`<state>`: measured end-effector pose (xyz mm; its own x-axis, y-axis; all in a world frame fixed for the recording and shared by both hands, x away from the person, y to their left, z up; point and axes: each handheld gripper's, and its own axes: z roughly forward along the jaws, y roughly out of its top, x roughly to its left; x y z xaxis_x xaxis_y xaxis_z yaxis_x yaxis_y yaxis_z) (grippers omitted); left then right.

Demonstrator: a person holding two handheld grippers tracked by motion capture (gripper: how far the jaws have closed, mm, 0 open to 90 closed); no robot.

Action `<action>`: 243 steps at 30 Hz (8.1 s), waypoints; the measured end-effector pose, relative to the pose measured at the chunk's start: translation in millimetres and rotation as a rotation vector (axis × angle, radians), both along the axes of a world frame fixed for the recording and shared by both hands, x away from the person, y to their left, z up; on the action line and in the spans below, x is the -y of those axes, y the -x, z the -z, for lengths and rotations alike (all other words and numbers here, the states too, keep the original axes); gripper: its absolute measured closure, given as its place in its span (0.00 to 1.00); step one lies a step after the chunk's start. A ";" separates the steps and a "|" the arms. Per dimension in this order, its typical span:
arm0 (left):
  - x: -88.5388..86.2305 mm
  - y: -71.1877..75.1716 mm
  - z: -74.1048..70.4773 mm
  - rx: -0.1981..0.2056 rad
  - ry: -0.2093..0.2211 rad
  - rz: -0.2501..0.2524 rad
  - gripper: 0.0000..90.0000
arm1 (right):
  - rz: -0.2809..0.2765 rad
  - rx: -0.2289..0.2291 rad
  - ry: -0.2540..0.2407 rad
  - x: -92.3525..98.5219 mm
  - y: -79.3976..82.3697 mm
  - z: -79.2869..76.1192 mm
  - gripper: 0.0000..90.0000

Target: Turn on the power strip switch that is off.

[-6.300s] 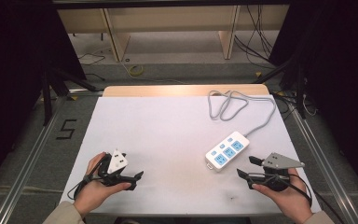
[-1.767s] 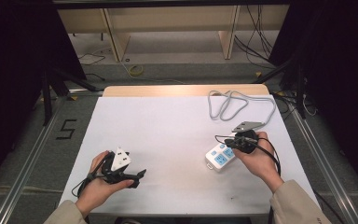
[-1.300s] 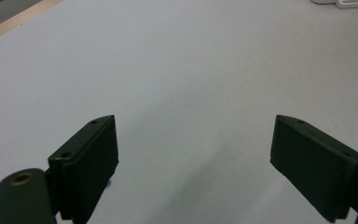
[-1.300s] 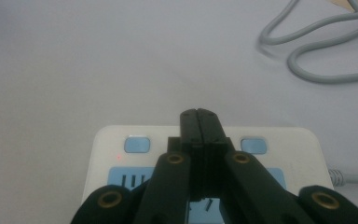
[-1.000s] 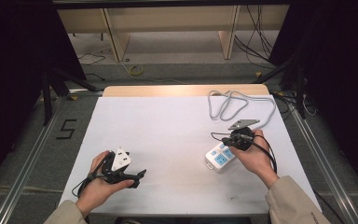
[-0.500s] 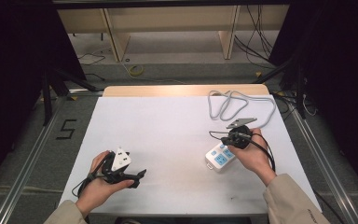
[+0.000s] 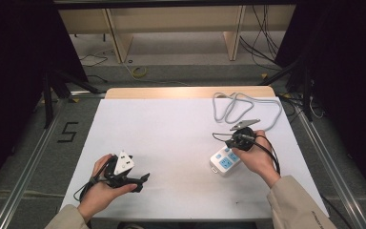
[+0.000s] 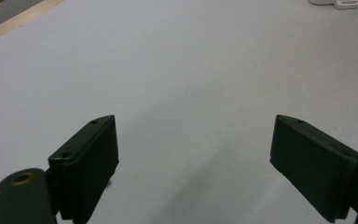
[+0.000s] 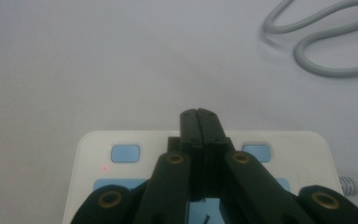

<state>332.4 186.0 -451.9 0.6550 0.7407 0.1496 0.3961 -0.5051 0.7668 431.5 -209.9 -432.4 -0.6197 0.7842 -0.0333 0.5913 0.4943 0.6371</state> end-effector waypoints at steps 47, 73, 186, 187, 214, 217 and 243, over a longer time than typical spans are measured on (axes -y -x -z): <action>0.6 -0.2 0.1 -0.006 -0.005 0.006 0.16 | -0.007 -0.072 0.059 -6.3 -11.7 8.7 1.00; 1.8 0.1 0.5 -0.006 -0.003 0.000 0.16 | -0.004 -0.090 0.098 -11.1 -13.2 8.5 1.00; 5.5 1.2 1.4 -0.004 -0.010 0.007 0.16 | -0.001 -0.165 0.122 -16.9 -17.1 6.5 1.00; 5.2 1.2 1.3 -0.005 -0.015 0.009 0.16 | 0.001 -0.166 0.114 -16.2 -17.3 6.7 1.00; 5.2 0.8 1.5 -0.004 -0.018 0.014 0.16 | -0.003 -0.143 0.103 -15.2 -14.0 6.2 1.00; 5.1 0.8 1.5 -0.005 -0.018 0.014 0.16 | -0.004 -0.131 0.101 -14.6 -13.5 4.6 1.00; 4.1 1.0 1.7 -0.009 -0.019 0.009 0.16 | -0.002 -0.055 0.041 -3.4 2.3 -3.1 0.90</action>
